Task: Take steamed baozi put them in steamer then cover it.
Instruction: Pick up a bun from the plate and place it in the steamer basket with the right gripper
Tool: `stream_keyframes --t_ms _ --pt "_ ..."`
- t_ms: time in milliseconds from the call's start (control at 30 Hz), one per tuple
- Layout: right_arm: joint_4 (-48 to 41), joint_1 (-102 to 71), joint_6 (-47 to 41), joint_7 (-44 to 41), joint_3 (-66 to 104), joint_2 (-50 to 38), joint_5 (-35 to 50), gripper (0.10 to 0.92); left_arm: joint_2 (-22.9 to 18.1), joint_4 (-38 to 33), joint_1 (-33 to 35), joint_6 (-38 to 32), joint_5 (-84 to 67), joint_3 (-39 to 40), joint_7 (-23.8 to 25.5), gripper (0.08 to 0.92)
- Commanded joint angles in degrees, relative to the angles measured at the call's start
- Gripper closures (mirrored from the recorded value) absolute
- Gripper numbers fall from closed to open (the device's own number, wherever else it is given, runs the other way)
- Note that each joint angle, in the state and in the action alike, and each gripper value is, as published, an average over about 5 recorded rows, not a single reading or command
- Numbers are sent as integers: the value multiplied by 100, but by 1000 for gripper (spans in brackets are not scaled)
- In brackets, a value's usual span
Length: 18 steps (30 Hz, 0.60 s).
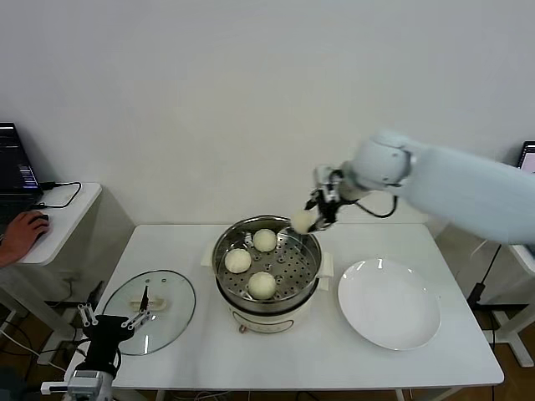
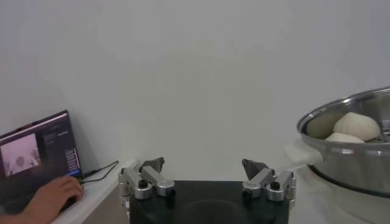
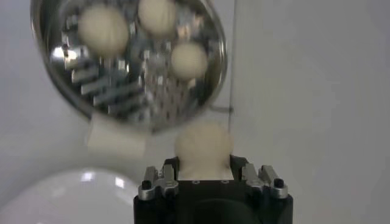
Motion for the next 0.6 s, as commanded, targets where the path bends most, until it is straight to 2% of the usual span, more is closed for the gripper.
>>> stream_keyframes --t_ms 33,600 --pt "-334 -530 -714 492 -469 1151 560 491 -49 10 9 -54 72 -79 -5 177" --pt "-573 -816 -806 280 -480 976 -319 491 -89 57 -21 -60 57 -50 -7 177"
